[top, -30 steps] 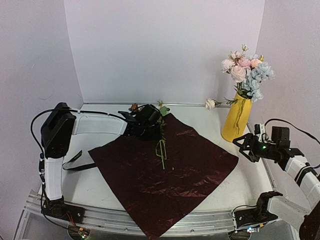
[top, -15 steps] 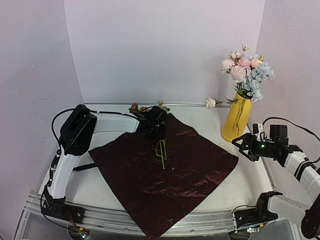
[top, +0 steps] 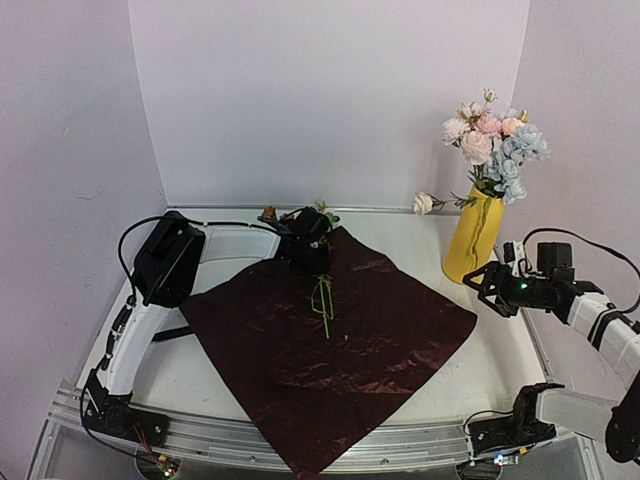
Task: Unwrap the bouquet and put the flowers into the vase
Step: Pick up the fake flower from the wrapping paper.
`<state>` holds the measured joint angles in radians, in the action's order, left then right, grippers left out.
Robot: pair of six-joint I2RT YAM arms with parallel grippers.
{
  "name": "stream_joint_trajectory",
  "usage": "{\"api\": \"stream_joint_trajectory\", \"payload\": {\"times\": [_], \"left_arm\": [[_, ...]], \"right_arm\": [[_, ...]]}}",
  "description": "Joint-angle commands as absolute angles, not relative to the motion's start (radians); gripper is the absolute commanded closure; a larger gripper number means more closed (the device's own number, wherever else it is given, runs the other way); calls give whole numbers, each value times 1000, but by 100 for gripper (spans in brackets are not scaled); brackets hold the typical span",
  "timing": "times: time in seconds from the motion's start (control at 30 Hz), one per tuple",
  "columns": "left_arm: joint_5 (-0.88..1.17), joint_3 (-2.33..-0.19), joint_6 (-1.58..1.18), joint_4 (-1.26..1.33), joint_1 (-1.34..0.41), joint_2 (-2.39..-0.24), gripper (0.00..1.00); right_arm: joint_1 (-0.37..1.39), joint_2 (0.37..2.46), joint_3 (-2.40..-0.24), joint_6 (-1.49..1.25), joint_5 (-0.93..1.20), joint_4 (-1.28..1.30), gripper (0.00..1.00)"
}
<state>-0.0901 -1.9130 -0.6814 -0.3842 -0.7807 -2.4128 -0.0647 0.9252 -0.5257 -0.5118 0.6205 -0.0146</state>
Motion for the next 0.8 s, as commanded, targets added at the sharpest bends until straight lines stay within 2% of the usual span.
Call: {"api": "stream_joint_trajectory", "payload": {"times": [0.0, 0.07, 0.13, 0.53, 0.77], "left_arm": [[-6, -1977, -676, -392, -781, -2447, 83], [18, -1980, -676, -399, -781, -2454, 94], [18, -1982, -675, -405, -781, -2449, 100], [-125, -1905, -599, -423, -781, -2208, 100], [-185, -1827, -599, -422, -781, -2045, 100]], "right_arm": [[-58, 951, -577, -493, 626, -7, 21], [-56, 959, -583, -495, 627, -10, 21], [-55, 962, -587, -496, 628, -11, 21], [-13, 959, -601, -502, 666, -16, 22], [191, 1056, -674, -549, 597, -73, 25]]}}
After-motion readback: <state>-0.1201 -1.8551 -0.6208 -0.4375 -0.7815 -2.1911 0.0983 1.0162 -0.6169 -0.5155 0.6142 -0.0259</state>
